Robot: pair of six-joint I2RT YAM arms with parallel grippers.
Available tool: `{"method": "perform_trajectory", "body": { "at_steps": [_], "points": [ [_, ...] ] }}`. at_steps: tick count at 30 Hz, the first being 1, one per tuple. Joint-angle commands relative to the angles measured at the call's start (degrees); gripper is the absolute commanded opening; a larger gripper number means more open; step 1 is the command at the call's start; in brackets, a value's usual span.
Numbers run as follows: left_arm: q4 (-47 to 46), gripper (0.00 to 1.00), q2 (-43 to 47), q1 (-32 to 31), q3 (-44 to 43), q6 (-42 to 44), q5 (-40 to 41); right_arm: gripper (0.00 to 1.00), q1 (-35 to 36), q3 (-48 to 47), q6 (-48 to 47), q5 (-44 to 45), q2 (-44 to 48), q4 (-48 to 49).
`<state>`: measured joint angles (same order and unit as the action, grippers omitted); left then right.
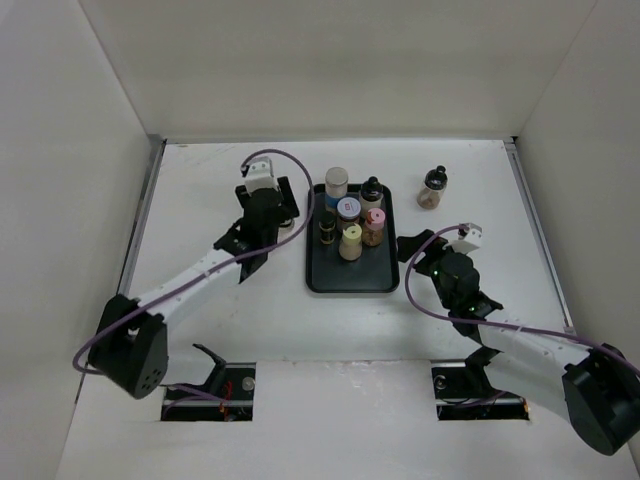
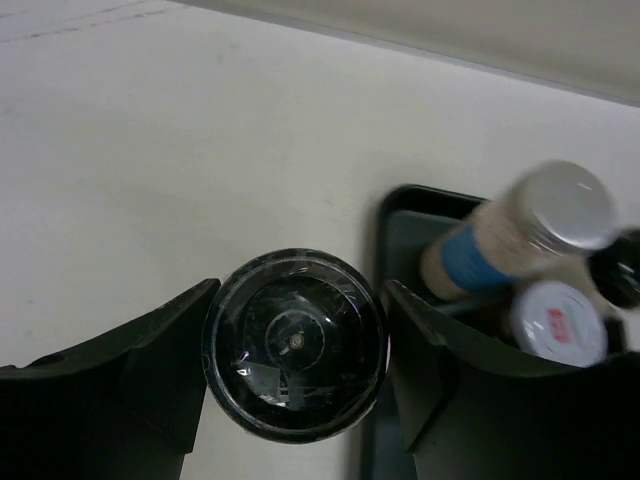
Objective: Organize the condiment bottles
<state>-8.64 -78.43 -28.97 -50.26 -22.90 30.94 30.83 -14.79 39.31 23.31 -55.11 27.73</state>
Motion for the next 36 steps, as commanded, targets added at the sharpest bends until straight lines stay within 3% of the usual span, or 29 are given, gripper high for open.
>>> {"method": "perform_trajectory", "body": {
  "at_steps": [1, 5, 11, 22, 29, 36],
  "points": [
    [-4.98, 0.31, 7.06, -6.12, 3.23, 0.22, 3.25, 1.0, 0.5, -0.59, -0.11, -0.11, 0.54, 3.48],
    [-2.25, 0.31, 8.74, -12.89, 4.38, -0.57, 4.92, 1.0, 1.03, -1.3, -0.55, -0.37, -0.7, 4.0],
    [-1.72, 0.31, 4.52, -21.77, 2.1, -1.1, 6.94, 1.0, 1.12, -1.03, -0.63, -0.37, 0.0, 3.92],
    [-5.6, 0.33, -5.05, -25.56, 1.48, -1.27, 7.29, 1.0, 1.21, -0.42, -0.82, 0.68, 1.5, 3.74],
    [-6.12, 0.45, -6.82, -26.53, 3.24, -2.5, 8.0, 1.0, 1.21, -0.51, -1.17, 1.39, 0.97, 3.74],
    [-5.51, 0.8, -2.09, -25.92, 5.35, -2.51, 8.0, 1.0, 1.21, -1.82, -2.13, 3.32, -2.27, 3.21]
  ]
}}
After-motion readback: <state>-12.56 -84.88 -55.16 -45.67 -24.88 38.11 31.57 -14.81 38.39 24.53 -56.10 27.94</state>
